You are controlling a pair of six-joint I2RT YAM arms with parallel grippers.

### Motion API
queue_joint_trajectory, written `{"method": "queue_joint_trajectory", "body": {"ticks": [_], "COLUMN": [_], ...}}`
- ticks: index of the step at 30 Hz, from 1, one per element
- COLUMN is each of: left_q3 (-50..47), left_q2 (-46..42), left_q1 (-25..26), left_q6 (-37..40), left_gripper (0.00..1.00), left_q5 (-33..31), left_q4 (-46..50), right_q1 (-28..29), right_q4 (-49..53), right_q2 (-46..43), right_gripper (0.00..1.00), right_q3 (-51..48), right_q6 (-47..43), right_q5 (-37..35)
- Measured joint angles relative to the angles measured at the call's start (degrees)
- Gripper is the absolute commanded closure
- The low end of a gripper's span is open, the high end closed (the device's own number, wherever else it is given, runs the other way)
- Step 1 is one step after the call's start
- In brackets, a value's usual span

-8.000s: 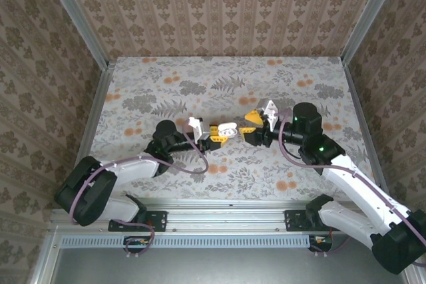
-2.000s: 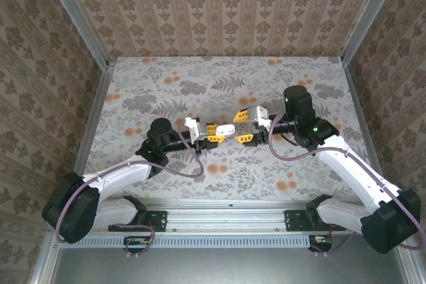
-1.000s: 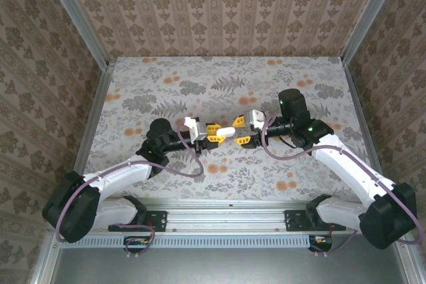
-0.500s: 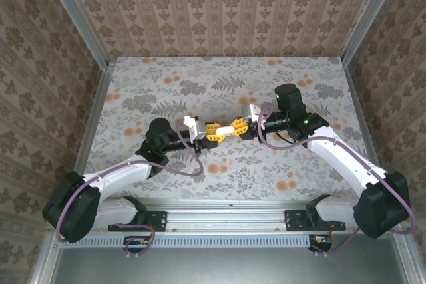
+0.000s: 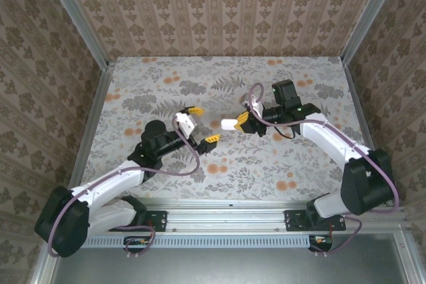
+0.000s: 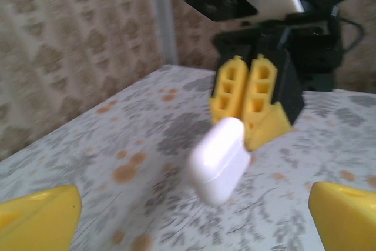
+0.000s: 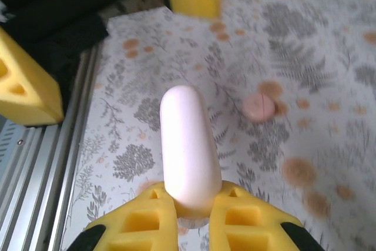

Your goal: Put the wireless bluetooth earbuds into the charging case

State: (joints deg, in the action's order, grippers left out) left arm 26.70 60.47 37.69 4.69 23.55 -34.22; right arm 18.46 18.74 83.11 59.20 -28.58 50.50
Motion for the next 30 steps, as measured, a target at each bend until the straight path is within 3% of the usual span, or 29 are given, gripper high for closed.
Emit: {"method": "queue_joint_trajectory", "body": {"ticks": [9,15,20,30], "left_q3": [-0.37,-0.37,-0.74,-1.90], "left_q2": [-7.61,-10.34,-7.15,4.22], "left_q1": [-8.09,-17.38,-23.21,-26.62], "left_q6": [-5.75,-8.61,-9.03,-8.11], "left_gripper": [0.00,0.00,0.00,0.00], "left_q5": [-24.74,-40.79,-45.48,-45.88], "left_q4": [12.52,21.14,22.73,18.01], "right_q1": [-0.35,-1.40,-2.78,-4.74], "right_q4": [2.47,4.66,8.02,14.32], "right_q2": [11.45,19.23,25.55,29.90], "right_gripper": [0.87,0.86,0.84,0.61], "right_q3": [3.76,7.87,13.25,16.96], "right_q6": [11.85,16.15,18.34,21.59], "right_q5": [-6.12,-8.37,-8.74,-12.26]}}
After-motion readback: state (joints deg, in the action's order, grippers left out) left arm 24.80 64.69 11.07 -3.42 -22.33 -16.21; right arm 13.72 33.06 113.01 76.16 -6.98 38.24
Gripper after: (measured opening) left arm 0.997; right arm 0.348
